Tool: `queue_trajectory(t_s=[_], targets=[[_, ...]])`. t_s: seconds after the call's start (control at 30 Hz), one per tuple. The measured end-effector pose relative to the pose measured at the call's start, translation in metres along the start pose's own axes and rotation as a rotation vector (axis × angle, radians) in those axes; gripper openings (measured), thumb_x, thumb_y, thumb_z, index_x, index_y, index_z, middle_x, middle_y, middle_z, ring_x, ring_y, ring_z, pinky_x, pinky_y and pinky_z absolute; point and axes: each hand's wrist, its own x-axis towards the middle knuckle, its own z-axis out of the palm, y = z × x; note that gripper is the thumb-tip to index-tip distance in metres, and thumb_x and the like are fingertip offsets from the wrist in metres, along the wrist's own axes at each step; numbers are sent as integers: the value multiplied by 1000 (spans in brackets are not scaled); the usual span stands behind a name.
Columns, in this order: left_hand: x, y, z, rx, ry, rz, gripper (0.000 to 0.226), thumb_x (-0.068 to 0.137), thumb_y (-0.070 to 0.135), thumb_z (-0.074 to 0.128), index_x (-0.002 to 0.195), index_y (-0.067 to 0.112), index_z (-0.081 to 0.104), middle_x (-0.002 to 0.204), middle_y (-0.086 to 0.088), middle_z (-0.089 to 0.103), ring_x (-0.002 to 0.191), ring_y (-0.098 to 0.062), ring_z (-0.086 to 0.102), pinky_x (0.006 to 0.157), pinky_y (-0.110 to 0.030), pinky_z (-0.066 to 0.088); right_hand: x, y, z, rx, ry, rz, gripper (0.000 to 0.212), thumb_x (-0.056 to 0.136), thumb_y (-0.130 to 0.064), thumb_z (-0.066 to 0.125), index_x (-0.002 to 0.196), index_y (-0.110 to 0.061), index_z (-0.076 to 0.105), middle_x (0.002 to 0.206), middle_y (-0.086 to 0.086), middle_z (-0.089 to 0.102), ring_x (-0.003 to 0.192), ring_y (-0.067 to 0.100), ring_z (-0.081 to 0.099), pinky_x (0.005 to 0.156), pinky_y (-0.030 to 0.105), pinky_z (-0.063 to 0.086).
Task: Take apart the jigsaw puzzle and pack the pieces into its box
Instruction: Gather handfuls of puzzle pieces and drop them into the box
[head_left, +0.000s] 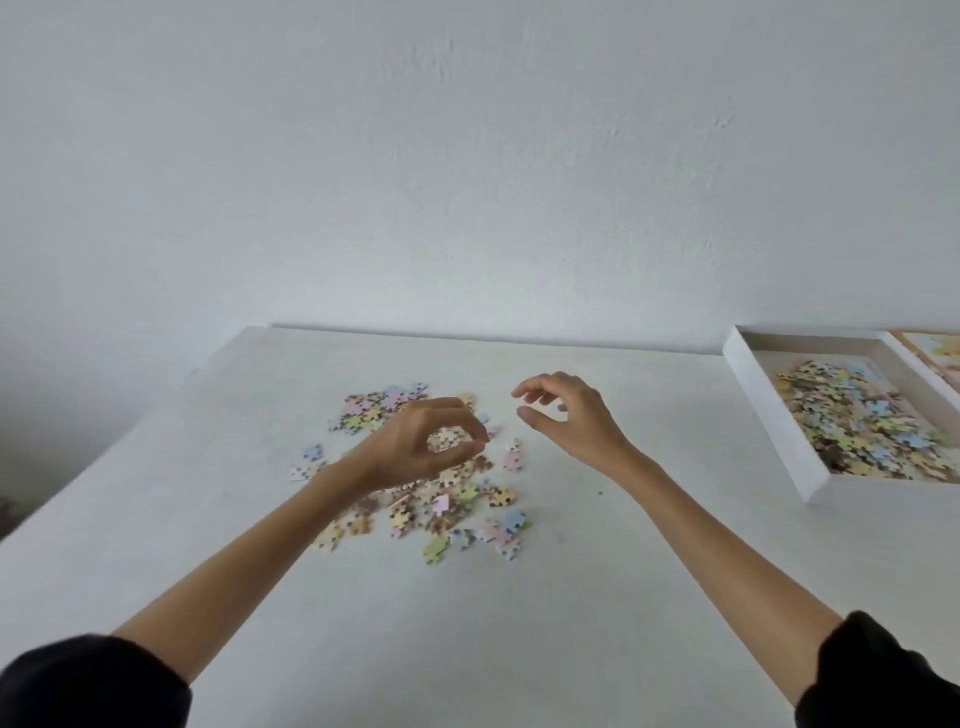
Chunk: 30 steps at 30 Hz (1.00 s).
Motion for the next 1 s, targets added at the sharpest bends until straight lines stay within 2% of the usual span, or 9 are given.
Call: queue_trajectory(t_s=[0.07, 0.13, 0.23, 0.37, 0.47, 0.67, 0.83, 0.93, 1.0], targets=[[-29, -19, -3, 19, -23, -43, 44, 85, 56, 48, 102, 19, 66, 104, 9, 61, 94, -5, 59, 84, -17, 44, -9, -7, 27, -16, -65, 17, 29, 81, -40, 64, 108, -32, 59, 109, -3, 56, 107, 12, 47, 89, 28, 38], [-56, -37, -2, 50, -40, -73, 50, 83, 62, 47, 111, 23, 61, 116, 6, 57, 106, -5, 54, 91, -20, 42, -23, -13, 47, -64, -166, 60, 55, 72, -63, 57, 121, -40, 49, 129, -4, 43, 123, 12, 33, 103, 34, 30], [-91, -61, 2, 142, -47, -113, 66, 77, 70, 50, 130, 32, 44, 135, 4, 42, 125, -10, 41, 103, -32, 35, -48, -14, 61, -234, -314, 72, 89, 58, -83, 45, 137, -52, 16, 151, -5, 11, 139, 13, 6, 113, 41, 11], [-116, -76, 6, 190, -84, -152, 93, 67, 82, 46, 143, 37, 17, 151, 0, 20, 140, -12, 13, 113, -39, 14, -71, -14, 69, -425, -399, 38, 113, 50, -89, 41, 137, -48, -17, 152, -3, -25, 140, 13, -22, 113, 35, -8], [-112, -76, 11, 231, -106, -139, 99, 66, 84, 42, 145, 40, 3, 155, 3, 9, 143, -9, -2, 115, -39, 2, -67, -20, 83, -488, -388, 35, 113, 51, -91, 34, 133, -45, -31, 147, 1, -36, 137, 19, -31, 110, 32, -16], [-89, -76, 20, 261, -126, -202, 112, 63, 84, 40, 148, 27, -5, 157, 1, -2, 142, -10, -12, 116, -37, -7, -38, -28, 109, -503, -312, 57, 118, 54, -89, 37, 137, -38, -28, 144, 1, -38, 136, 22, -31, 111, 36, -13], [-81, -80, 19, 215, -149, -260, 125, 54, 86, 45, 147, 26, -14, 155, 8, -12, 142, -12, -19, 116, -38, -13, -22, -27, 108, -492, -373, 65, 126, 44, -93, 36, 135, -39, -32, 144, 0, -39, 135, 21, -34, 111, 39, -15], [-78, -83, 18, 232, -125, -213, 123, 55, 86, 43, 149, 22, -3, 156, 8, 3, 144, -11, -5, 117, -36, -7, -17, -22, 109, -516, -391, 29, 122, 43, -96, 25, 137, -39, -27, 149, -5, -27, 140, 18, -23, 113, 40, -12], [-76, -87, 17, 249, -88, -158, 118, 56, 87, 42, 149, 22, 10, 151, 4, 22, 140, -13, 15, 116, -31, 1, -15, -18, 109, -541, -346, -21, 117, 48, -95, 19, 143, -35, -13, 156, -7, -4, 143, 16, -6, 116, 41, -2]])
